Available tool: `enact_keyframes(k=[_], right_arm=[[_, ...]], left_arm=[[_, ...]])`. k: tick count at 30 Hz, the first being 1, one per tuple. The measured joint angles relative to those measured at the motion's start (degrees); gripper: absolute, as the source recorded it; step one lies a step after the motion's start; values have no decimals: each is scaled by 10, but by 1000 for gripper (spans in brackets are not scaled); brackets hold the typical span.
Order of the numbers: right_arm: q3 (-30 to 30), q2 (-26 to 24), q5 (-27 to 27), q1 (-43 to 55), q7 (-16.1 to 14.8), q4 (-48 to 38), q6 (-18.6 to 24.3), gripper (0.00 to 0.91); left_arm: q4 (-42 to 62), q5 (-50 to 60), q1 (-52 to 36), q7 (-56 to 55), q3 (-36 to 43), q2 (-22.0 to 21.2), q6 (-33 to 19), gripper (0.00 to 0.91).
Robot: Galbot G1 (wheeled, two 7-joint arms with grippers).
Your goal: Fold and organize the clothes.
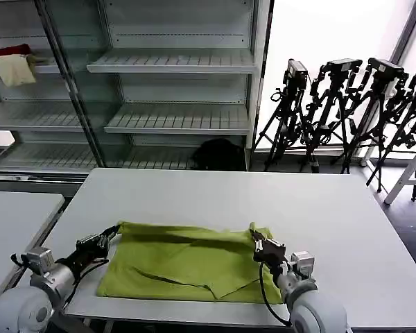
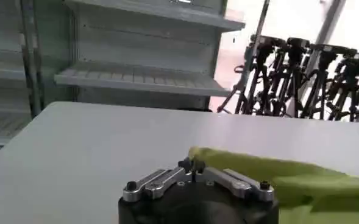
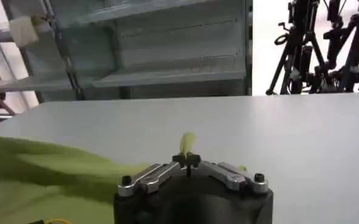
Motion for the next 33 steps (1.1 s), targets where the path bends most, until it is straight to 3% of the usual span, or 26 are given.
enact_keyframes(k=[12,30,31,32,33], right_arm=[[17,5,-33,-62,-22,29,1,0],[20,5,-64,-106,-38,60,1,0],[20,6,-69,-107,-40,60,1,907],[20,8,-75,-108,-41,60,1,907],[21,9,-81,-109,-43,60,2,907]], left_arm=[[-32,15,67,6,-25,-13,-10,0],[-33,31,85,3,-32,-19,-10,20],[-34,32,84,2,-31,-20,-11,373],[-35,34,84,2,-30,-22,-11,907],[-36,36,83,0,-29,-23,-11,907]])
